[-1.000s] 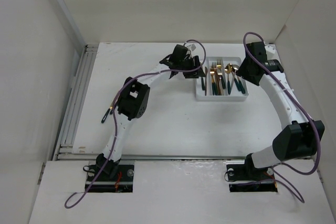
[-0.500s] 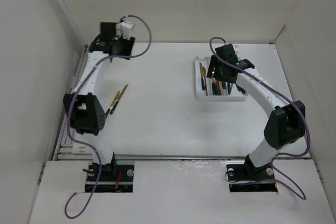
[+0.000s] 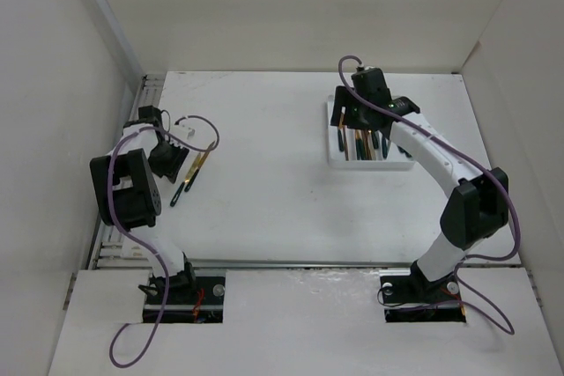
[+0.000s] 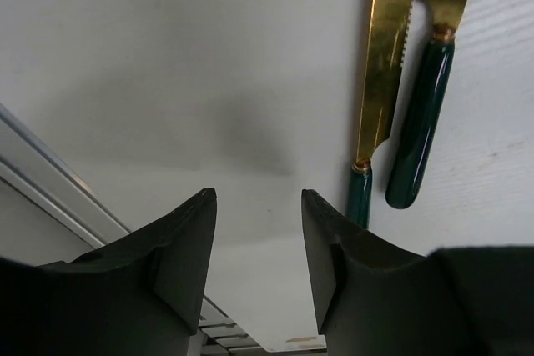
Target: Sort the eating utensils into containers
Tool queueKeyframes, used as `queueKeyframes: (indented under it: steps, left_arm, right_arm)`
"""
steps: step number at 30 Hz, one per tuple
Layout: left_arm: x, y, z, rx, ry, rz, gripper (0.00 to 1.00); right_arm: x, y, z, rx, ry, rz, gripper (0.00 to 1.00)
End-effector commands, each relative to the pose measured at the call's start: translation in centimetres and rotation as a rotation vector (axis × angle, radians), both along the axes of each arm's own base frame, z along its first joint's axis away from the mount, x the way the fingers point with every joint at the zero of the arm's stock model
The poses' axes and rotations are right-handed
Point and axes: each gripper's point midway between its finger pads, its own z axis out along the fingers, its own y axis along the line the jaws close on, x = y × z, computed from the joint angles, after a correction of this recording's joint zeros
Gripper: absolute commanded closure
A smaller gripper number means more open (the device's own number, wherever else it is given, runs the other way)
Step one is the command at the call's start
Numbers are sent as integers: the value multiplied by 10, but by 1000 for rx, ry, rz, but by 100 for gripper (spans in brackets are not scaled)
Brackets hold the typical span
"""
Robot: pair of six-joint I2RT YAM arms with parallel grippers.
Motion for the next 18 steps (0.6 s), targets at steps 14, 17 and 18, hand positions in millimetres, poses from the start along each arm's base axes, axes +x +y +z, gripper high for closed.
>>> queueKeyframes:
  steps: [14,17,18]
  left_arm:
    - [-36,-21,18,-96,3,-106,59]
    - [-43,-14,5,-34,32,-51,64]
    - [-43,-11,3,-21,29,-49,64]
  right_arm:
    - [0,0,11,-50,-46,-9,19]
    - [1,-1,11,-49,-47,-21,19]
    - [0,-4,10,-59,-41,-28,19]
